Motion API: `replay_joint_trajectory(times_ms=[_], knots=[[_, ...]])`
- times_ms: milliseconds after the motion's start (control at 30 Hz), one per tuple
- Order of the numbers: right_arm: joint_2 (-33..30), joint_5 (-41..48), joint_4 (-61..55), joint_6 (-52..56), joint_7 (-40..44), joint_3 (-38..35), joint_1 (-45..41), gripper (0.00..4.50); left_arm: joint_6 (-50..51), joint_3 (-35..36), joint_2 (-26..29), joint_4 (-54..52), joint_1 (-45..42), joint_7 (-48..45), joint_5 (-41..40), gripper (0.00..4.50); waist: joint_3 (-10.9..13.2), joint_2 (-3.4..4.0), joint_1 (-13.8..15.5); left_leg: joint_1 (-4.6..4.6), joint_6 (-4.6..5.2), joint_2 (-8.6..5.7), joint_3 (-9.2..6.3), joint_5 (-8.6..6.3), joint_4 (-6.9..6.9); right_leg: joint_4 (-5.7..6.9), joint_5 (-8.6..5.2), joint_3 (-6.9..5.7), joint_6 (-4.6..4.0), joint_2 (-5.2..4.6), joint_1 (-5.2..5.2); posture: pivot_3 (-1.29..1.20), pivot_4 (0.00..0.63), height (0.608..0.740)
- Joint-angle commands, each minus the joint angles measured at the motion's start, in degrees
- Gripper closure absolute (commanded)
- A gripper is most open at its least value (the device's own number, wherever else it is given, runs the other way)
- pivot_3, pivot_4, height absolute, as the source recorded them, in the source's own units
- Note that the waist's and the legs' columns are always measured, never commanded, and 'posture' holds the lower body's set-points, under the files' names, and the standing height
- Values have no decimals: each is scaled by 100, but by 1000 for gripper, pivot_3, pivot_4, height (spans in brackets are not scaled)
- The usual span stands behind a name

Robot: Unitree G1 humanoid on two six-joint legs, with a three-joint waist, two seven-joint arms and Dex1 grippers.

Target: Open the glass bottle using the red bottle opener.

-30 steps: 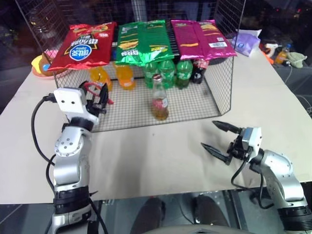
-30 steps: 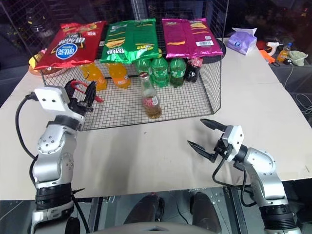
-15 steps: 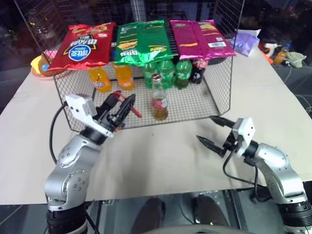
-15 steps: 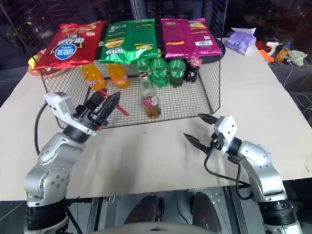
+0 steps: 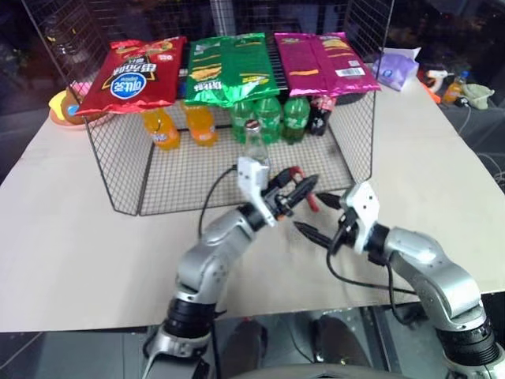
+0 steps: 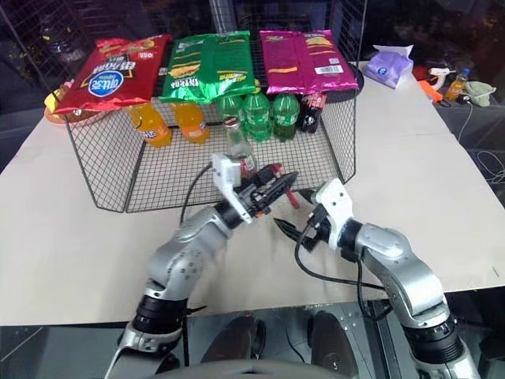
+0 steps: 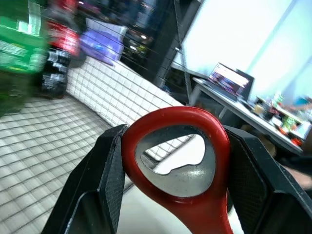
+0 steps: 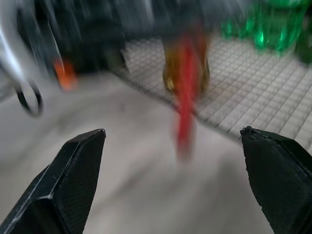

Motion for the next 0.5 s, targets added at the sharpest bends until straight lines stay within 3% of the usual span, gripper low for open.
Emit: replay_joint_trajectory(times_ms=[33,367,433,467,500], knots=[[148,-7,-305,467,-420,71,-208,0,-268,-47,-97,45,-123,-1,298,2150,0,0,2,-1,0,0,0,0,0,0,0,0,0,0,0,0,150,740],[182,28,-364,1134,-772,-2,-501,0,-325,66,-109,133,-139,-168,493,2150,0,0,8,-11,0,-2,-1,0,1,-1,0,-2,0,-3,-8,0,150,740],[225,59,-332,1201,-799,1,-525,539,-315,102,-153,98,-87,-150,465,2186,0,0,5,-11,0,-2,-1,0,1,-1,0,-2,0,-3,-8,0,150,740],[271,89,-312,1256,-823,3,-540,1300,-296,114,-174,69,-51,-133,451,2186,0,0,4,-11,0,-2,-1,0,1,-1,0,-3,0,-3,-8,0,150,740],[316,120,-298,1310,-847,5,-556,1561,-284,127,-199,46,-23,-119,435,2186,0,0,4,-12,0,-2,-1,0,1,-1,0,-3,0,-2,-8,0,150,740]])
